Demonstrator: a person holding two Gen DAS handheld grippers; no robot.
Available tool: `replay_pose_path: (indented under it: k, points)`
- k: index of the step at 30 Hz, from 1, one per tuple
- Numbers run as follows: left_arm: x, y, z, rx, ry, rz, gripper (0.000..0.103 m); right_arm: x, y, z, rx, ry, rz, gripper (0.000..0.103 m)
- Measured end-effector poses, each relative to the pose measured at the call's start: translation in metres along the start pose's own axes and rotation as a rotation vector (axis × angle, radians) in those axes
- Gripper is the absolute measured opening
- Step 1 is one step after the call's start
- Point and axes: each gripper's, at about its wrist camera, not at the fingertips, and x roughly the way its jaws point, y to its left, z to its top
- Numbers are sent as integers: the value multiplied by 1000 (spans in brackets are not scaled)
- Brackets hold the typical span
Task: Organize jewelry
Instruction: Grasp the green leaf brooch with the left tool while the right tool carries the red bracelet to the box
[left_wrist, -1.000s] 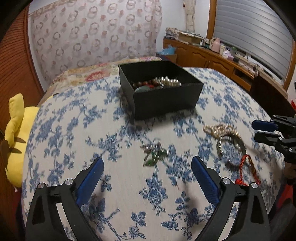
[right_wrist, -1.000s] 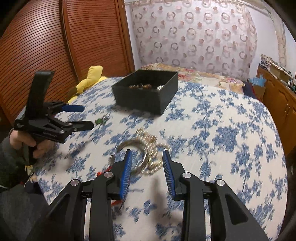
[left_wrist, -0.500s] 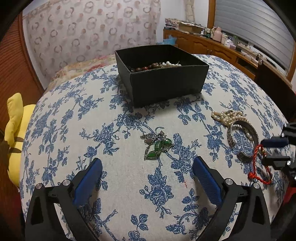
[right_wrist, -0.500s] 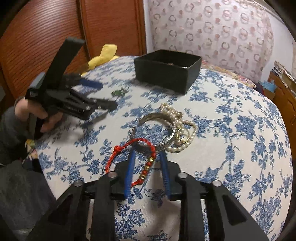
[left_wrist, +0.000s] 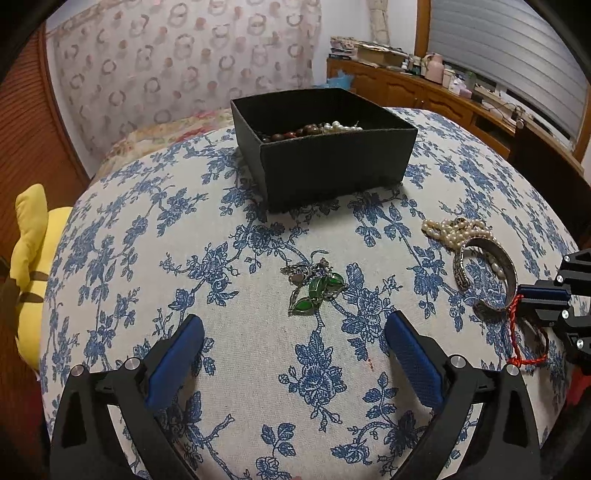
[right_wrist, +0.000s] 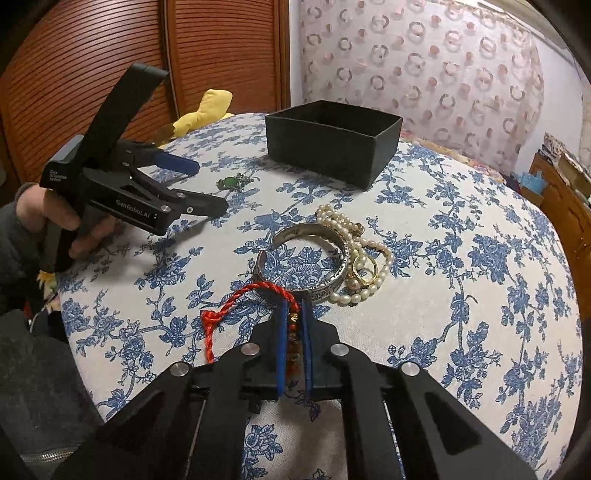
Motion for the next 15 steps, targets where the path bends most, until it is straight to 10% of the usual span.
replay_pose_path:
  k: [6, 15]
  points:
    - [2, 1, 4, -2, -8, -22, 92, 0, -2, 0, 8, -5, 12, 9]
    - [1, -6, 16, 5, -31, -41, 42, 0, -1, -1, 4, -6, 15, 9]
